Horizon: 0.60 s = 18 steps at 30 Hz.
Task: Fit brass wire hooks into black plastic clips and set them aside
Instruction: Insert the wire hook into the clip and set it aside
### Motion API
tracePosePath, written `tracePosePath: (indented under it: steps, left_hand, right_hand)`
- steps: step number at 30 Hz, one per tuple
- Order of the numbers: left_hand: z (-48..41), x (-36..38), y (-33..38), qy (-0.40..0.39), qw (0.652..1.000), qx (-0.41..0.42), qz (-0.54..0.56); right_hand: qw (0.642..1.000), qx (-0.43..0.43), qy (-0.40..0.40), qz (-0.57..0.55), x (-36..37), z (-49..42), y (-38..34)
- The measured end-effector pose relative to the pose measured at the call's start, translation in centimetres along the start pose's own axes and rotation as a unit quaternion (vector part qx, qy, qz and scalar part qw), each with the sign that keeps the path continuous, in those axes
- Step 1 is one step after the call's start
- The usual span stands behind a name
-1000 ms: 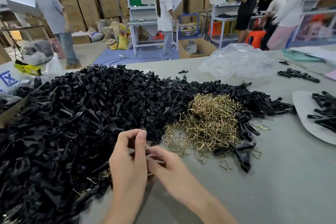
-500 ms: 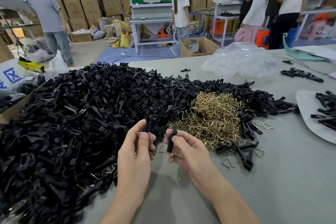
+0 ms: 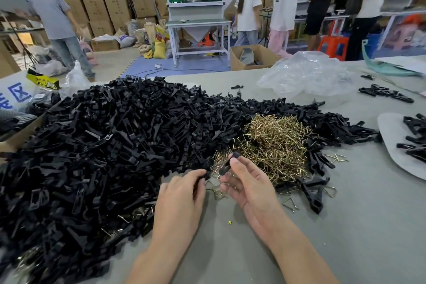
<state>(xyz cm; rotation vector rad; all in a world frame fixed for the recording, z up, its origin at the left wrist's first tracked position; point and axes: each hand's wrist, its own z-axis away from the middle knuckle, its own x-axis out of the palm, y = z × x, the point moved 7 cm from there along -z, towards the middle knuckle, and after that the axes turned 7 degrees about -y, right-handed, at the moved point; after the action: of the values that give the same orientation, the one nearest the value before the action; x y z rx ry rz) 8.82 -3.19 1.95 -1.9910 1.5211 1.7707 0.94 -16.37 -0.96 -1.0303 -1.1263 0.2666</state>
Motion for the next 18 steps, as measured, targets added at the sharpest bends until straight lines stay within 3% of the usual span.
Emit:
tracePosePath:
  steps: [9,14,16,18]
  left_hand:
    - [-0.6,0.6,0.7,-0.043,0.990,-0.005,0.134]
    - [-10.5,1.3,7.4,-0.072,0.964,0.000,0.257]
    - [-15.1,1.4,9.7,-0.111,0.933,-0.050,0.338]
    - [-17.9,1.4,10.4,-0.119,0.931,-0.074,0.337]
  right_hand:
    - [0.994,-0.065,0.076,-0.044,-1.9,-0.4,-1.4]
    - [0.993,-0.087,0.081,-0.027,-2.7,-0.4,-2.2]
    - [0.993,-0.093,0.064,0.021,-2.4,-0.2,-2.1]
    - [0.992,-0.094,0.054,0.061,-2.2,0.0,-1.8]
